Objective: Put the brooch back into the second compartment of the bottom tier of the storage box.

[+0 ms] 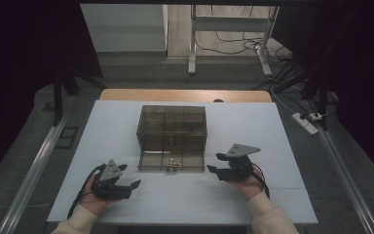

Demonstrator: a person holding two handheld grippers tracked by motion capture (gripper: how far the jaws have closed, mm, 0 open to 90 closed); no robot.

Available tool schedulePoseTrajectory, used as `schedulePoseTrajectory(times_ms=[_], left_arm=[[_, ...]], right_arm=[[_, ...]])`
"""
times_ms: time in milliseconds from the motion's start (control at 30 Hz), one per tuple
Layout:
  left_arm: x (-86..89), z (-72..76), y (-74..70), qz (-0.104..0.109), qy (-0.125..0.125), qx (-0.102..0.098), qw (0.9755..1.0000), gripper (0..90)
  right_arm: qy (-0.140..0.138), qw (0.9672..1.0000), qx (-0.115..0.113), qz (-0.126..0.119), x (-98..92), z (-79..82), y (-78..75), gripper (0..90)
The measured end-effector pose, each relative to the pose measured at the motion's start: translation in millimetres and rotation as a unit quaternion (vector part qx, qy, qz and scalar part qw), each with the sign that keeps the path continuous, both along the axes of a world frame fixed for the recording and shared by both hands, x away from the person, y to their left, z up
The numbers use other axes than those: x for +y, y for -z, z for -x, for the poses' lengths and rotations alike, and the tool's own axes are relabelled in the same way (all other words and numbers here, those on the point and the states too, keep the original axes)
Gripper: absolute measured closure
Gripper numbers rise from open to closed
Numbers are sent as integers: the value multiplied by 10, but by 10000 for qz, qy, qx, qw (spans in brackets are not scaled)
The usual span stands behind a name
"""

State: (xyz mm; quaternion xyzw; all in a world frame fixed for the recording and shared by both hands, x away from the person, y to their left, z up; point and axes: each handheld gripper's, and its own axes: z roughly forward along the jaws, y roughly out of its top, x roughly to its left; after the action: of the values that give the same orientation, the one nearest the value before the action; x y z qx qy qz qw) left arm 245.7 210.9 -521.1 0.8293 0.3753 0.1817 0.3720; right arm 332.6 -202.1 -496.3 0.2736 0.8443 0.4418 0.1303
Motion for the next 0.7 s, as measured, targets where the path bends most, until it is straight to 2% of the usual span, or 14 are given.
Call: schedulePoseTrajectory(times_ms=[500,700], left_arm=[[-6,5,4,-25,-4,-3,10000,239],[-6,4,4,-27,-3,-8,10000,239]], right_arm=[[421,9991,2,7,-421,187,66,383],[557,9984,-96,34,-581,268,87,380]])
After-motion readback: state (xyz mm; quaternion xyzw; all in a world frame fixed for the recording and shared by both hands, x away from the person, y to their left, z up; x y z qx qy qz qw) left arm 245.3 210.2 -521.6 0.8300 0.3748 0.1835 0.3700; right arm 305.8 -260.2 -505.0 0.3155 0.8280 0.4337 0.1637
